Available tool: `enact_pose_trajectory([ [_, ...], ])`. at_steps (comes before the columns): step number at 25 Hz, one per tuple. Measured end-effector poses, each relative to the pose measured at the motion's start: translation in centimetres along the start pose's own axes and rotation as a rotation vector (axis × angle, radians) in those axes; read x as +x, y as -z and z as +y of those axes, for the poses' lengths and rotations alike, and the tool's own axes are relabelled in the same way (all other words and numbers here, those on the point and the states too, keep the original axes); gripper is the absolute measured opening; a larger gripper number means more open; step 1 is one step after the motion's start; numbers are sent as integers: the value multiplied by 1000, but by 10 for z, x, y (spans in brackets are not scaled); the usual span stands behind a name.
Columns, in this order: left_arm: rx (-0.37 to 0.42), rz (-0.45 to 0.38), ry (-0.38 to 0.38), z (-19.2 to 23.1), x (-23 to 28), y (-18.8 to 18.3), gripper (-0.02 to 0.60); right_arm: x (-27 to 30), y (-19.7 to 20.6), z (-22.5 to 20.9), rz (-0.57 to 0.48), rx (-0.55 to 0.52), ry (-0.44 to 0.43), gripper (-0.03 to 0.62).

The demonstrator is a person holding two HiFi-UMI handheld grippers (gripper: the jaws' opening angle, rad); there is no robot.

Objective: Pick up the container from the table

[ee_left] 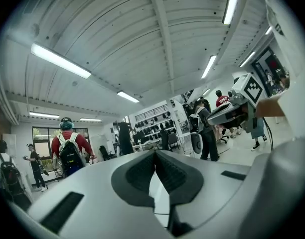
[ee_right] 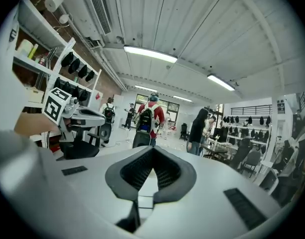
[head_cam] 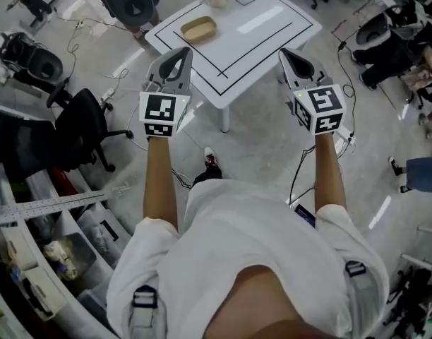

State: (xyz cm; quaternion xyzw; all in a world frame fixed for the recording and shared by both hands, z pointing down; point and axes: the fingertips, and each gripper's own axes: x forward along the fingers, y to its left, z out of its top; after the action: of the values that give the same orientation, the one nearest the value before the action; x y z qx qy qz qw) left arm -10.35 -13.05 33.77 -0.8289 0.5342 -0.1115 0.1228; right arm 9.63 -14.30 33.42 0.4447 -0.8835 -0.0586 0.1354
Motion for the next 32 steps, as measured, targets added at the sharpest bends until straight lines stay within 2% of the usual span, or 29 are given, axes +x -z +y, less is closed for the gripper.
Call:
enact_pose_trajectory([
  [4, 4, -2, 23, 60, 50, 11, 15, 74, -20, -13, 9, -19, 17, 9],
  [7, 4, 5, 44, 90, 79, 22, 15, 116, -23, -22, 18, -2, 26, 11],
  [11, -3, 32, 68, 111, 112, 42, 15, 158, -17, -28, 37, 20, 11, 12],
  [16, -6, 84, 69, 113, 150, 64, 15, 191, 3, -49, 57, 53, -37, 14],
  [24, -23, 267, 132, 108, 230, 131, 18, 243, 40, -89, 119, 66, -110, 15],
  [26, -30, 327, 168, 102, 250, 155, 94, 251, 54, -96, 141, 75, -118, 15],
  [27, -29, 356, 187, 98, 259, 169, 107, 254, 61, -99, 152, 81, -119, 15],
  [32, 10, 513, 293, 71, 304, 246, 112, 262, 99, -115, 207, 118, -98, 15],
])
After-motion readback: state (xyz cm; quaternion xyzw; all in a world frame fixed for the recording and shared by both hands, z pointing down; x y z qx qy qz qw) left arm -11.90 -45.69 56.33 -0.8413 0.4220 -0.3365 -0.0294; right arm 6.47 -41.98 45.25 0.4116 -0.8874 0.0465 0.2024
